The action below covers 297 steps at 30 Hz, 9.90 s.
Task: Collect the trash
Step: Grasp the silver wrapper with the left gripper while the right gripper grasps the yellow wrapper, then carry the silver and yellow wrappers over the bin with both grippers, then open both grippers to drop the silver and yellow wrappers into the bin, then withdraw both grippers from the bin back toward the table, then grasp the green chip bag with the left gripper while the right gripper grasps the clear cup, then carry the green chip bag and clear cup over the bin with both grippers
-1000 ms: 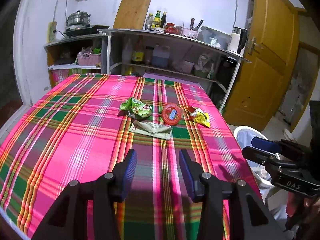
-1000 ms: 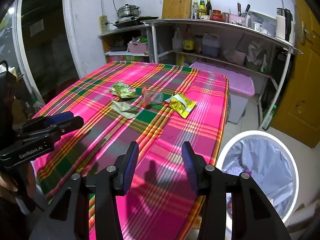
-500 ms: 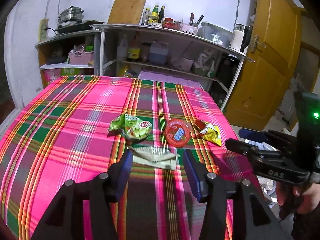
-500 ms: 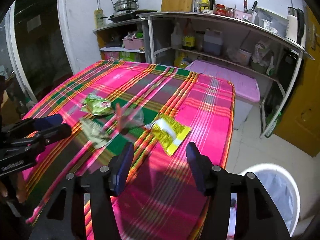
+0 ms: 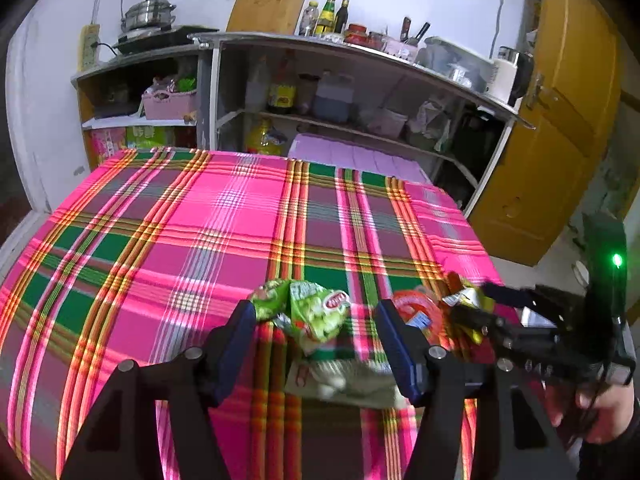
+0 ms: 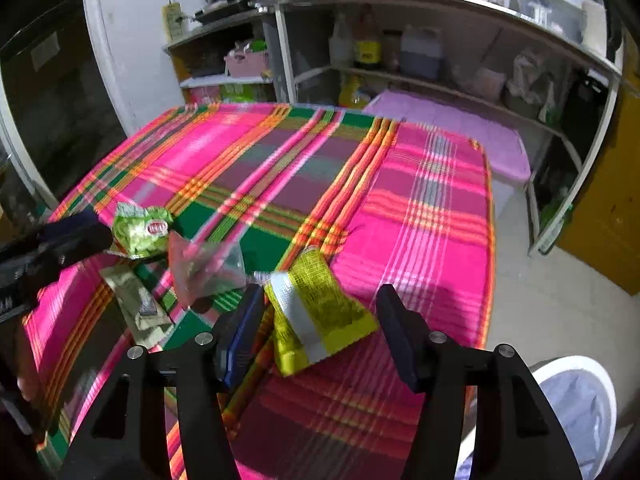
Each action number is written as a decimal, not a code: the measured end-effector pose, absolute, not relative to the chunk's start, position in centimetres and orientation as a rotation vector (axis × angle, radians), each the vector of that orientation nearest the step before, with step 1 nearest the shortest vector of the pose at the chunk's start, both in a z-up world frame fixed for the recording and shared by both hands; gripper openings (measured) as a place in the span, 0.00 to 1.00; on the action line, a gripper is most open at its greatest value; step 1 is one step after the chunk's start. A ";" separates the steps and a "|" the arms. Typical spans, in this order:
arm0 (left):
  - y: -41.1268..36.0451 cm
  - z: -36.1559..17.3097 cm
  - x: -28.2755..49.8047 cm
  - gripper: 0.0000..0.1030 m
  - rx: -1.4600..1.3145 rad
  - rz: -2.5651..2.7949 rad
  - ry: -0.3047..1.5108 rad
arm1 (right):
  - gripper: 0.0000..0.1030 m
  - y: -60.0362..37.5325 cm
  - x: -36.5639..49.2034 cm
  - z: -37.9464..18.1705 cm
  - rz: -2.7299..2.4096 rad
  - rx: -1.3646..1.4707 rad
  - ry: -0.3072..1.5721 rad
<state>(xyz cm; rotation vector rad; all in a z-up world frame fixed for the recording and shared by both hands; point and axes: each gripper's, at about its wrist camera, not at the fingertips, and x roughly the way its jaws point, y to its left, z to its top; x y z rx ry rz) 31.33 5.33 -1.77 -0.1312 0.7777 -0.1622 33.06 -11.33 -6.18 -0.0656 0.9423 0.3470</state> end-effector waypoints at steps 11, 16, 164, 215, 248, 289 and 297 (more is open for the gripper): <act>4.7 -5.2 34.4 0.37 -0.083 -0.142 0.894 | 0.44 -12.2 32.1 -6.0 0.352 -0.034 0.924; 5.2 -4.9 34.0 0.07 -0.114 -0.162 0.875 | 0.44 -12.6 31.1 -5.7 0.358 -0.018 0.919; -8.3 2.9 13.0 0.19 -0.040 -0.419 0.686 | 0.51 -22.9 8.4 1.8 0.245 0.088 0.730; 5.9 2.0 20.3 0.31 -0.119 -0.183 0.692 | 0.65 -9.3 26.3 -0.6 0.546 -0.097 0.832; 7.9 0.3 32.7 0.54 -0.086 -0.241 0.738 | 0.42 -7.2 32.3 -5.0 0.559 -0.059 0.955; 1.5 2.2 21.5 0.11 -0.053 -0.329 0.684 | 0.42 -16.2 18.0 0.1 0.418 0.044 0.796; -0.6 3.5 15.8 0.11 -0.084 -0.345 0.646 | 0.42 -19.2 13.0 1.8 0.334 0.066 0.739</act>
